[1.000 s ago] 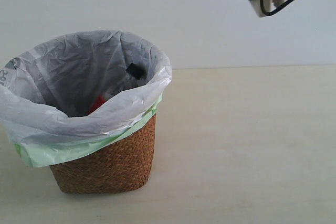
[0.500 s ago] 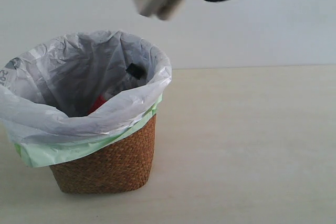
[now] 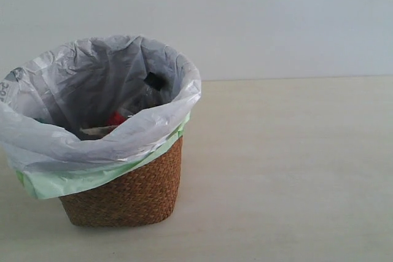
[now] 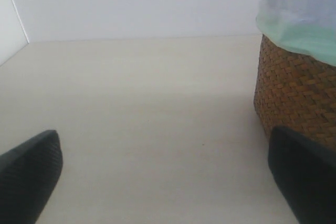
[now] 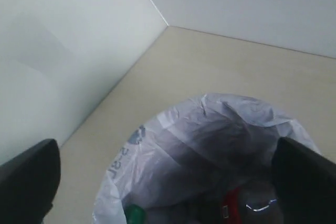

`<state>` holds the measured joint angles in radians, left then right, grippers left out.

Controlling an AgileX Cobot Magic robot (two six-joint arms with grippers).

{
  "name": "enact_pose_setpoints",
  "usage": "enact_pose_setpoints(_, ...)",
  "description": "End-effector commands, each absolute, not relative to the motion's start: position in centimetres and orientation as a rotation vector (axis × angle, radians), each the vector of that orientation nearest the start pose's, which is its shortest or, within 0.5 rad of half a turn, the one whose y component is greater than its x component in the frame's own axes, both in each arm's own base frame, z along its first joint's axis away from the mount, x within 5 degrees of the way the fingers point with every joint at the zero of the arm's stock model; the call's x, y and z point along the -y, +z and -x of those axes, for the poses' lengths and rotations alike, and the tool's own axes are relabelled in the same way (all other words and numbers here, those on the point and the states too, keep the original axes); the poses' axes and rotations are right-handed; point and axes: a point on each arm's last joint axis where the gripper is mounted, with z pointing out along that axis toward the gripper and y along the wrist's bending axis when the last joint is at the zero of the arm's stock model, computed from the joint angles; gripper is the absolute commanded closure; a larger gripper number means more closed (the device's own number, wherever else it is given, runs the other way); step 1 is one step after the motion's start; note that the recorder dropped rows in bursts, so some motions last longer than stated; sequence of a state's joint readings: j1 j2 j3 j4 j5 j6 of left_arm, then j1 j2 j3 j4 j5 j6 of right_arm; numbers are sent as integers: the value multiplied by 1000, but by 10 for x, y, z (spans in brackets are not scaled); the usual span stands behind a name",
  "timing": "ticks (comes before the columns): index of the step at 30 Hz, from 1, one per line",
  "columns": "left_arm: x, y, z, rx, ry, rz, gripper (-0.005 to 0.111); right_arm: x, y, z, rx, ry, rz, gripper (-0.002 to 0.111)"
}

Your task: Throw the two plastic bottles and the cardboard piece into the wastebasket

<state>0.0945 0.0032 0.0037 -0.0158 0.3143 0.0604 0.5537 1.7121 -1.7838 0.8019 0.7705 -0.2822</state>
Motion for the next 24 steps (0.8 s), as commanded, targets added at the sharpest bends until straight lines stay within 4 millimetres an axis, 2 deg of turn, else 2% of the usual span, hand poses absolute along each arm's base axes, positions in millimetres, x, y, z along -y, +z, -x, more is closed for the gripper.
enact_pose_setpoints(1,-4,185,-54,-1791,84,45,-1,-242,419,-308,-2109,981,651,7)
enact_pose_setpoints(5,-4,185,-54,-1791,84,45,-1,-227,404,-313,-2254,710,656,7)
enact_pose_setpoints(13,-4,185,-54,-1791,84,45,-1,-174,385,-322,-2504,-91,550,9)
enact_pose_setpoints(15,-4,185,-54,-1791,84,45,-1,-165,388,-327,-2466,-228,495,21)
enact_pose_setpoints(17,-4,185,-54,-1791,84,45,-1,-158,390,-328,-2432,-325,491,47)
enact_pose_setpoints(20,-4,185,-54,-1791,84,45,-1,-155,387,-324,-2439,-342,506,102)
enact_pose_setpoints(21,-4,185,-54,-1791,84,45,-1,-154,388,-322,-2440,-334,498,107)
enact_pose_setpoints(24,-4,185,-54,-1791,84,45,-1,-154,385,-317,-2463,-303,514,106)
